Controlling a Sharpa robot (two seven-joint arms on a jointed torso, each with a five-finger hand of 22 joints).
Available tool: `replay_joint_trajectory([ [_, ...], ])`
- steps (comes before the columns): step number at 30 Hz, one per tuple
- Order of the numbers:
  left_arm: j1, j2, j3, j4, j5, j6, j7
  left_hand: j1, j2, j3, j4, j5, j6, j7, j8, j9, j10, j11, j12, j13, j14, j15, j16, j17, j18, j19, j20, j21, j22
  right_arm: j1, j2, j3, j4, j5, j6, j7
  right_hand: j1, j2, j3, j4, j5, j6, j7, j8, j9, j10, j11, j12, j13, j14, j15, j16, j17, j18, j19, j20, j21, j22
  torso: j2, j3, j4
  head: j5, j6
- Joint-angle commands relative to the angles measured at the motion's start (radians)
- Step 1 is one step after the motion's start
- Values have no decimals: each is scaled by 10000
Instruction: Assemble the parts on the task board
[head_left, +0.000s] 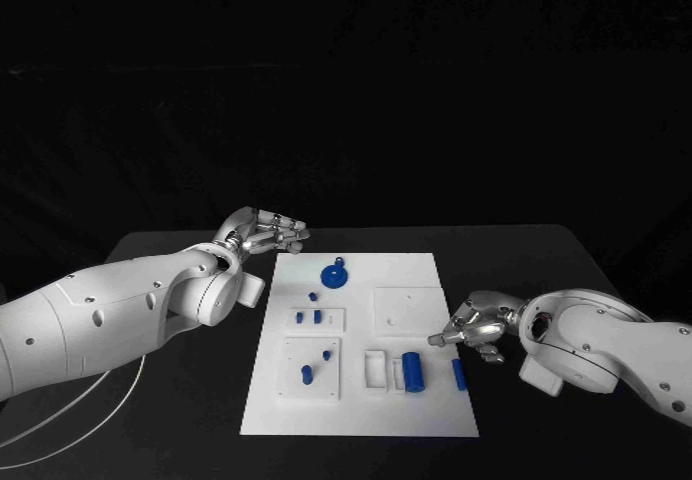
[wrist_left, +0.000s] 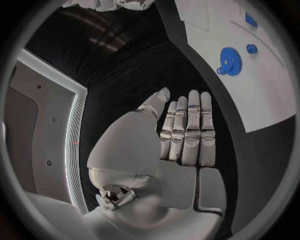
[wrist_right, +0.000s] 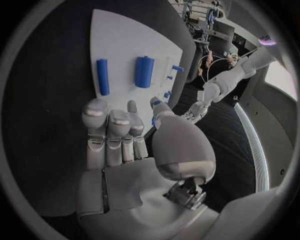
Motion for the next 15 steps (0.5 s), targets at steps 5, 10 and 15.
replay_joint_trajectory([
  [5, -7, -10, 2, 60, 445, 340, 378, -205, -85, -719, 528, -229, -254, -40, -32, 1, -345, 89, 12, -2, -435, 202, -43, -144, -160, -107, 241, -53, -1274, -31, -48, -155, 337, 507, 692, -1579, 48, 601, -1523, -70, 286, -305, 39, -17, -46, 51, 87, -243, 123, 46, 117, -2, 234, -21, 490, 122, 29, 188, 1, -38, 21, 11, -39],
  [10, -9, -10, 0, 108, 531, 425, 398, 0, 300, -2041, 881, -622, -323, -17, -19, 5, -347, 114, 19, 3, -553, 274, -52, -245, -89, 138, 344, -29, -2789, -39, 3, -262, 546, 530, 396, -1812, 140, 855, -2188, -48, 397, -387, 62, -13, -42, 108, 97, -243, 287, 71, 122, -21, 379, -13, 517, 133, -7, 327, 1, -49, 28, 20, -79],
  [15, -9, -6, -1, 146, 557, 518, 389, -135, 591, -2829, 943, -639, -418, 12, -30, 0, -362, 133, 27, 8, -334, 223, -47, -256, -178, 485, 288, -6, -4414, -43, 97, -351, 711, 512, 187, -2059, 114, 864, -2357, -12, 440, -456, 79, -26, -57, 124, 112, -207, 358, 82, 134, 36, 490, -8, 526, 141, 43, 401, 8, -40, 20, 69, -106],
])
